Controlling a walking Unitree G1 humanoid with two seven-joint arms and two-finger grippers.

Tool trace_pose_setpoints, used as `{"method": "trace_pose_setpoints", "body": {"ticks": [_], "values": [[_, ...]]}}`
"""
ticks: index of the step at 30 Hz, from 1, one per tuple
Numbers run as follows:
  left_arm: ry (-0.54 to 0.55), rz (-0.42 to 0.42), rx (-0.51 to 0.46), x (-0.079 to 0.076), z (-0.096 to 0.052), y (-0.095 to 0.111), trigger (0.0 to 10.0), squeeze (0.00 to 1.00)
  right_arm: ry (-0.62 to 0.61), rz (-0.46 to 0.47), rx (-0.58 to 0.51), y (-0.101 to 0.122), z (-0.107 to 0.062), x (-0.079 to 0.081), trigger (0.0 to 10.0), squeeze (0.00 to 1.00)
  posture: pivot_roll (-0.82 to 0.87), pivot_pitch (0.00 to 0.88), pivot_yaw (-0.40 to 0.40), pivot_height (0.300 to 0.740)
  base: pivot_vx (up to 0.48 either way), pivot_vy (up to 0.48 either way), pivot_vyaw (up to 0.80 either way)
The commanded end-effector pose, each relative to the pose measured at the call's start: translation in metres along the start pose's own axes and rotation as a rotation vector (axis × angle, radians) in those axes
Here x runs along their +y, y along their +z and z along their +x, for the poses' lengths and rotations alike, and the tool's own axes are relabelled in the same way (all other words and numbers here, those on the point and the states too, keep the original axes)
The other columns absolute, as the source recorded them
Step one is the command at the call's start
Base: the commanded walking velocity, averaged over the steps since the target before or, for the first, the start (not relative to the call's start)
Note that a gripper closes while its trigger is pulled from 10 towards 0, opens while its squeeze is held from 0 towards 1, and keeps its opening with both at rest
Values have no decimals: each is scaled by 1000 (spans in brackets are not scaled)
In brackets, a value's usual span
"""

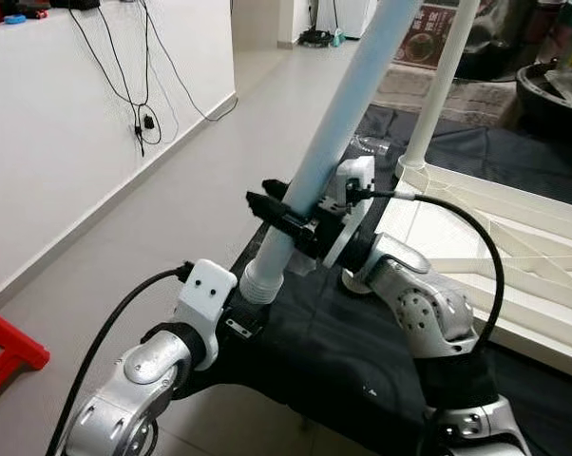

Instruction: Building children table

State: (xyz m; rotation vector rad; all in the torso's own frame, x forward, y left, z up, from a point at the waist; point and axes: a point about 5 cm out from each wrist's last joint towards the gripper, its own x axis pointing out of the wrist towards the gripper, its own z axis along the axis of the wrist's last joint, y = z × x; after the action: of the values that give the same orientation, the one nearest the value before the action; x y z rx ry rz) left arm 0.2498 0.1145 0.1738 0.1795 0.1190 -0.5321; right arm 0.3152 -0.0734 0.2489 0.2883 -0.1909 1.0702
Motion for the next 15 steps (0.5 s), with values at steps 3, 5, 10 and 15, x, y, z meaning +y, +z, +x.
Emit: {"method": "trace_pose_setpoints", "body": {"ticks": [3, 5, 10, 15], "values": [[-20, 1, -6, -3, 3, -1, 10000, 0, 30, 28, 11, -5, -1, 5, 10000, 0, 147, 97, -42, 740, 0, 0, 0], [-29, -2, -14, -5, 5, -1, 10000, 0, 43, 34, 12, -6, -1, 8, 10000, 0, 147, 98, -41, 740, 0, 0, 0], [-57, -5, -20, -8, 9, 0, 10000, 0, 62, 56, 13, -8, 0, 14, 10000, 0, 145, 98, -41, 740, 0, 0, 0], [-70, -8, -24, -11, 12, -1, 10000, 0, 84, 71, 18, -11, 0, 19, 10000, 0, 144, 99, -40, 740, 0, 0, 0]]}}
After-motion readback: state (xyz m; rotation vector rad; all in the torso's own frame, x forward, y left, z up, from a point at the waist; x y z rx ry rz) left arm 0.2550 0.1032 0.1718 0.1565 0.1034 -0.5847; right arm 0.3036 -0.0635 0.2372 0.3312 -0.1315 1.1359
